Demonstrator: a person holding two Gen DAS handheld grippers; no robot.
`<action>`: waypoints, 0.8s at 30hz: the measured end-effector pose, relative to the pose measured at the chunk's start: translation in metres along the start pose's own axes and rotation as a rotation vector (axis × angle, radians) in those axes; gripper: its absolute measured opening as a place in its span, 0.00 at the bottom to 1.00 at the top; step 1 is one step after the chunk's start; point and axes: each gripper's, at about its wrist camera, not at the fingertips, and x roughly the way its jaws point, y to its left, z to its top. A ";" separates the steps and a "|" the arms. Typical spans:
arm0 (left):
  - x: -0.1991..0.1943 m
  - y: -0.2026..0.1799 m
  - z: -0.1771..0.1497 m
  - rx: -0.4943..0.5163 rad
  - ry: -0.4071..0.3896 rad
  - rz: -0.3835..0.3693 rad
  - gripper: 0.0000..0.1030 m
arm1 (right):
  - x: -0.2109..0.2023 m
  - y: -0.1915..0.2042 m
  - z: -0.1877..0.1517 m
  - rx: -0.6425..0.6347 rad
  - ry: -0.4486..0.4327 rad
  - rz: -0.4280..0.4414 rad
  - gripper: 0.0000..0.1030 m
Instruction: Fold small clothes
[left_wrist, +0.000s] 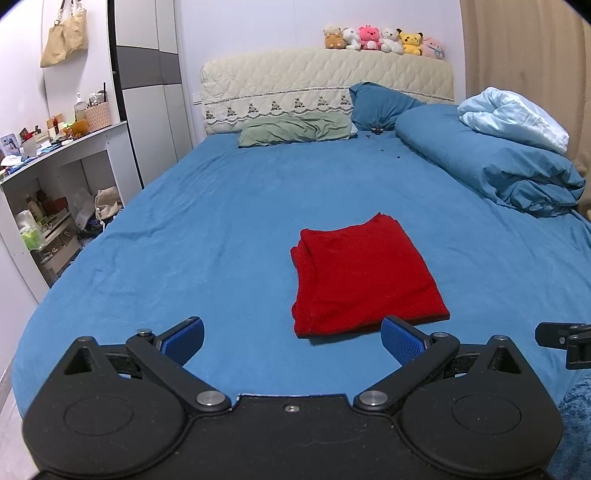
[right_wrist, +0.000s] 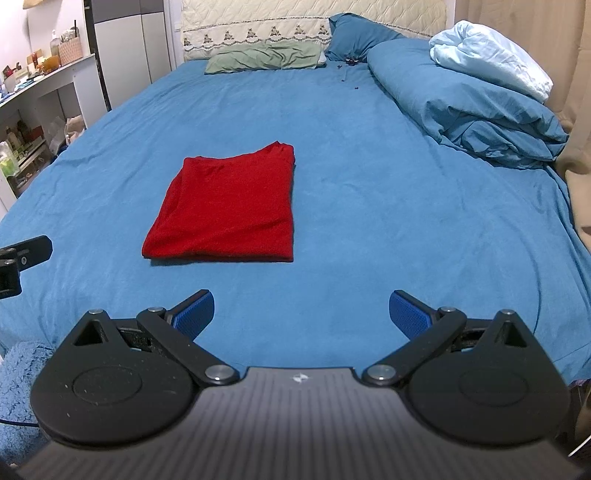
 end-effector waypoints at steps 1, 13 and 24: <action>0.000 -0.001 0.000 0.001 -0.001 0.001 1.00 | 0.000 0.001 0.000 0.000 0.001 0.000 1.00; -0.001 -0.003 0.000 0.006 -0.002 0.001 1.00 | 0.002 0.002 0.001 -0.002 0.006 0.007 1.00; -0.003 0.000 0.000 0.000 -0.020 0.005 1.00 | 0.004 0.001 0.002 -0.001 0.006 0.011 1.00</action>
